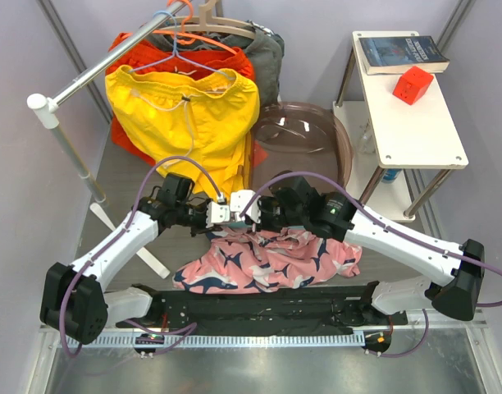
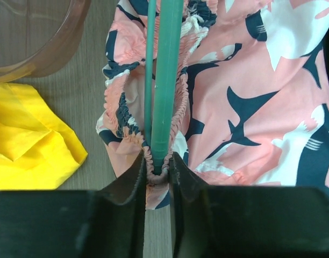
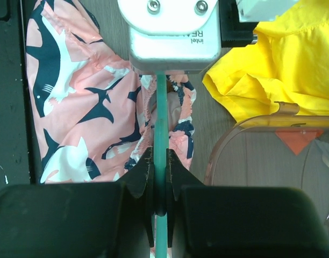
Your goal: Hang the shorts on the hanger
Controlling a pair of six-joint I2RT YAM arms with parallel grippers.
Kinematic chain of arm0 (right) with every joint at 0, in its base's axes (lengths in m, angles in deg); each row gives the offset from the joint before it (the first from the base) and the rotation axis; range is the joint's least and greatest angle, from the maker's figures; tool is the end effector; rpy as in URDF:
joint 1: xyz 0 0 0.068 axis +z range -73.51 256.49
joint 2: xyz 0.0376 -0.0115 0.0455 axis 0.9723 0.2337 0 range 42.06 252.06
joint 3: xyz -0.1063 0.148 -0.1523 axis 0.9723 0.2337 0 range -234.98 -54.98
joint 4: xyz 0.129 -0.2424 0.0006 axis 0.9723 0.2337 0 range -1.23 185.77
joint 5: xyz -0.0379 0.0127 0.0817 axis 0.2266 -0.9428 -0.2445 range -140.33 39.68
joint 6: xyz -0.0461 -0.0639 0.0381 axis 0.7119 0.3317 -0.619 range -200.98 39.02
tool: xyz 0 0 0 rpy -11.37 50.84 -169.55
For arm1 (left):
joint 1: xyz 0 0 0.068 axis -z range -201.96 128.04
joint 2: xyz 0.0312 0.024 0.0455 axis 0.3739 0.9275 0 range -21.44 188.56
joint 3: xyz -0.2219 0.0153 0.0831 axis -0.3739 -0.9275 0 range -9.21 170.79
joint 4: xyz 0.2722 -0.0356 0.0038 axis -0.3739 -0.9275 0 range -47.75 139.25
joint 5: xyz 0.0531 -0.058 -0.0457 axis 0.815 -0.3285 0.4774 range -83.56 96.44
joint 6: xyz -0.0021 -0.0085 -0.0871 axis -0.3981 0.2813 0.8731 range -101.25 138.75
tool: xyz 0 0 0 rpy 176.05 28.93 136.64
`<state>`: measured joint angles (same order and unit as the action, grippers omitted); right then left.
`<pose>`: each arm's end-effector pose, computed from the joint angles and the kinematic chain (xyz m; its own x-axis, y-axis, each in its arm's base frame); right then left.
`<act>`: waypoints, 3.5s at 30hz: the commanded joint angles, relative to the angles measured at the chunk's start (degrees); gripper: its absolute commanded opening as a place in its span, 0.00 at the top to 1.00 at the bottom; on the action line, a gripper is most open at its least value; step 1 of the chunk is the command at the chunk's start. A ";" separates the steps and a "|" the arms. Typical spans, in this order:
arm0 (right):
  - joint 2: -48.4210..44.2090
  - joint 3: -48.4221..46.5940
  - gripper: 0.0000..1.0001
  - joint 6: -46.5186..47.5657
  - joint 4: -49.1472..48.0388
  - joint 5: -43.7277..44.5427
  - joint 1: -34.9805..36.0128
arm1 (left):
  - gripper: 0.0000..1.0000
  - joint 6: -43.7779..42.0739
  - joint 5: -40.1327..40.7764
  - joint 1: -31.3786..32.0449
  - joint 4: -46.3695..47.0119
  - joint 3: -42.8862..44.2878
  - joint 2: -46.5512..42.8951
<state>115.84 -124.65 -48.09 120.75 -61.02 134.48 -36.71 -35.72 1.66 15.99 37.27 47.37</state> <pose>0.1683 0.2964 0.2846 0.2334 -0.6332 -0.7380 -0.9360 0.0592 -0.3469 0.2307 -0.1577 0.1740 0.1022 0.6218 -0.7765 0.9881 0.0268 0.1516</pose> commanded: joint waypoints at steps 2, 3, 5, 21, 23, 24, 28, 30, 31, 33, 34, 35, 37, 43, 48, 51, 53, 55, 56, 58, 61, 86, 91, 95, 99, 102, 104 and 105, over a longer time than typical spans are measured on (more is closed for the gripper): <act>-2.50 -2.23 0.91 -1.85 -6.32 -0.83 -0.25 | 1.00 0.44 -2.41 0.20 -0.48 0.72 -1.23; -2.67 -2.23 0.78 -3.16 -6.15 0.06 -0.51 | 1.00 2.97 -1.28 0.29 -1.10 1.33 -1.58; -4.42 -2.49 0.41 -5.19 -5.19 2.25 -1.39 | 1.00 6.31 0.40 -0.06 -3.38 2.21 -1.49; -21.13 24.82 0.35 -11.24 -8.02 20.88 -1.84 | 1.00 18.11 2.07 -0.41 -1.81 2.12 -1.40; -20.26 26.33 0.35 -14.51 -11.14 23.00 -1.84 | 1.00 18.02 2.25 -0.41 -1.90 2.21 -1.67; -19.12 27.47 0.35 -15.04 -13.25 23.26 -1.84 | 1.00 17.93 2.34 -0.41 -1.99 2.21 -1.76; -15.96 29.41 0.36 -15.92 -16.69 26.07 -1.84 | 1.00 18.63 2.60 -0.41 -1.64 1.95 -2.46; -14.72 30.11 0.37 -16.53 -18.54 27.22 -1.92 | 1.00 19.42 2.60 -0.41 -1.37 1.51 -3.07; -13.93 30.29 0.37 -16.97 -19.15 28.96 -1.84 | 1.00 19.69 2.60 -0.50 -0.76 0.99 -3.42; -12.96 30.56 0.39 -17.15 -19.86 29.85 -1.84 | 1.00 20.56 2.51 -0.41 -0.50 0.46 -4.21; -12.00 30.73 0.39 -17.33 -20.12 30.82 -1.84 | 1.00 20.92 2.43 -0.41 -0.49 0.11 -4.56; -11.64 31.08 0.39 -17.76 -20.56 33.18 -1.92 | 1.00 21.18 2.51 -0.41 -0.41 0.02 -4.92; -11.29 31.78 0.39 -18.03 -20.91 34.77 -2.10 | 1.00 22.59 2.77 -0.41 -0.41 0.01 -5.88; -11.90 34.34 0.43 -19.08 -20.13 36.80 -6.31 | 1.00 23.56 1.72 -0.50 -4.97 1.51 -9.57; -13.40 34.16 0.36 -18.21 -18.72 29.79 -7.11 | 1.00 24.09 1.90 -0.41 -5.94 0.72 -10.72; -11.04 34.60 0.33 -16.72 -18.19 28.63 -7.11 | 1.00 24.79 2.42 -0.41 -5.77 0.89 -10.63; -10.32 35.30 0.32 -15.92 -18.19 28.89 -7.02 | 1.00 24.88 2.34 -0.41 -5.86 1.16 -10.63; -10.15 35.57 0.43 -15.92 -18.19 28.89 -7.11 | 1.00 24.96 2.25 -0.41 -6.64 1.51 -10.63; -10.32 35.48 0.65 -16.79 -18.10 29.85 -7.28 | 1.00 24.88 2.34 -0.41 -7.34 1.77 -10.72; -11.28 34.87 0.86 -17.59 -16.10 31.52 -8.51 | 1.00 24.88 2.68 -0.50 -9.97 2.65 -10.98; -14.70 33.64 0.99 -19.00 -12.58 32.41 -11.05 | 1.00 25.40 3.83 -2.16 -11.39 2.48 -13.00; -12.35 20.46 0.99 -24.62 -2.19 12.11 -38.13 | 1.00 -7.03 -5.41 -23.18 -37.25 7.84 -14.50; -13.04 16.33 0.99 -22.69 0.87 11.49 -38.05 | 1.00 -2.91 -0.32 -23.18 -34.95 8.01 -14.15; -13.75 13.43 0.99 -20.85 3.78 8.77 -38.05 | 1.00 -3.85 2.07 -23.00 -34.94 9.24 -12.83; -12.52 10.17 0.99 -19.88 6.41 8.15 -38.05 | 1.00 -2.28 5.58 -20.29 -33.28 9.42 -11.51; -11.47 7.19 0.99 -19.44 8.17 7.19 -38.05 | 1.00 1.58 7.69 -18.44 -31.17 10.03 -10.63; -9.98 4.64 0.99 -19.35 9.31 5.78 -38.05 | 1.00 4.38 8.92 -15.89 -29.77 11.08 -9.93; -9.45 3.93 0.99 -19.35 10.45 5.34 -38.05 | 1.00 5.79 9.54 -14.58 -28.98 11.35 -9.67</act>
<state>104.89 -115.36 -70.58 127.20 -61.24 99.01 -36.18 -37.03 -15.47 -13.47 45.53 36.97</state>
